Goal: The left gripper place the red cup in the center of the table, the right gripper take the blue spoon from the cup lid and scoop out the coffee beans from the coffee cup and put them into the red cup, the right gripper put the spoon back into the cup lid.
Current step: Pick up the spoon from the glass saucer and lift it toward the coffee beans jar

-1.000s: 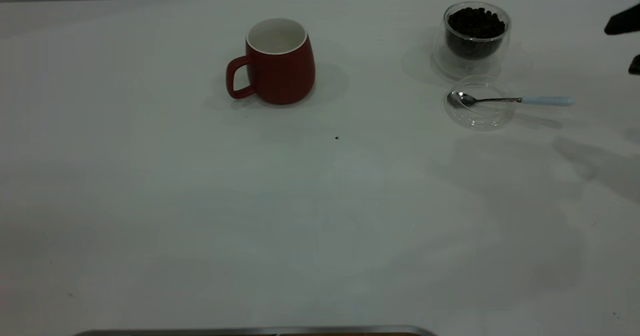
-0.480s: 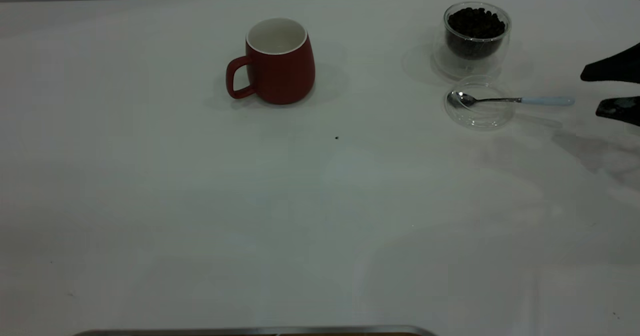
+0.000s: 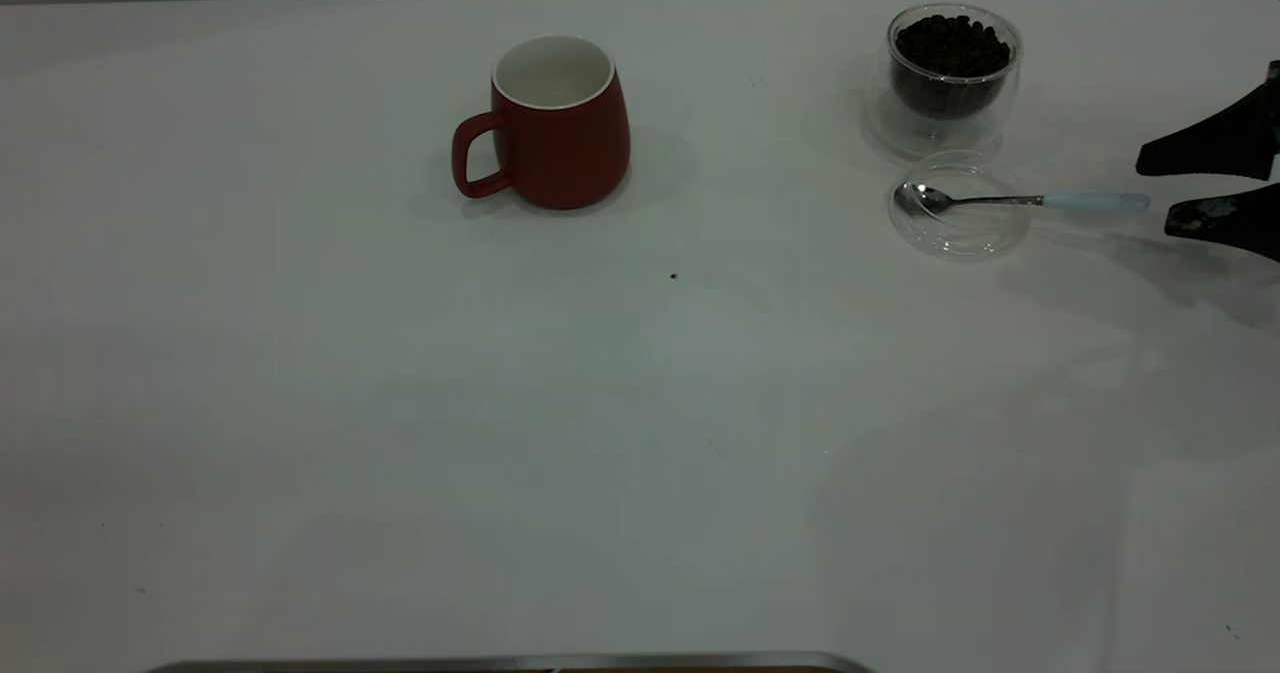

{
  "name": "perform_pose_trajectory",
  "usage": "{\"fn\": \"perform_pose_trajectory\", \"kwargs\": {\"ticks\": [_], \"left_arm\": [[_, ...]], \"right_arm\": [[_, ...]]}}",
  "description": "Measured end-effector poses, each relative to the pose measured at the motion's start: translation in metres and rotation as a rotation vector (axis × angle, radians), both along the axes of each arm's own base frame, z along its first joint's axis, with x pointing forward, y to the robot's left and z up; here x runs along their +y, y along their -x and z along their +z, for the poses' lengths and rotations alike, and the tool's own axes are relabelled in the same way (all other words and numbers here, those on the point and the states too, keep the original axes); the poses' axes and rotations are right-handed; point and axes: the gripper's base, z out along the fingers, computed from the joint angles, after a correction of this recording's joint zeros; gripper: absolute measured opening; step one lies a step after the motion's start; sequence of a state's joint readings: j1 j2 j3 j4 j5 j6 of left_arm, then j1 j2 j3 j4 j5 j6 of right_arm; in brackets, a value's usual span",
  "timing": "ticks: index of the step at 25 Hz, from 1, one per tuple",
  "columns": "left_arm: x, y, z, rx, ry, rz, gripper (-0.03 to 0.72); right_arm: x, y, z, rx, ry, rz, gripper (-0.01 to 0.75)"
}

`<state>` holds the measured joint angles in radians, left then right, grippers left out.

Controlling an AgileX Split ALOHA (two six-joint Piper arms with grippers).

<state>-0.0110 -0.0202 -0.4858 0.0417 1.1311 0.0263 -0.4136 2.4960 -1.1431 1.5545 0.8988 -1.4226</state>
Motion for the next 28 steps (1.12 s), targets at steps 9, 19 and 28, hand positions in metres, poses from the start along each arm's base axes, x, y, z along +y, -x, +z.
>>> {"fn": "perform_pose_trajectory", "kwargs": {"ticks": [9,19,28], "left_arm": [[0.0,0.0,0.0,0.0,0.0,0.0,0.444],[0.0,0.0,0.0,0.0,0.0,0.0,0.444],[0.0,0.0,0.0,0.0,-0.002,-0.001,0.444]], "right_arm": [[0.001,-0.013,-0.008,0.006,-0.084,0.003,0.581],[0.02,-0.023,-0.018,0.022,-0.105,0.046,0.575],[0.026,-0.021,-0.022,0.056,-0.112,0.07,0.575]]}}
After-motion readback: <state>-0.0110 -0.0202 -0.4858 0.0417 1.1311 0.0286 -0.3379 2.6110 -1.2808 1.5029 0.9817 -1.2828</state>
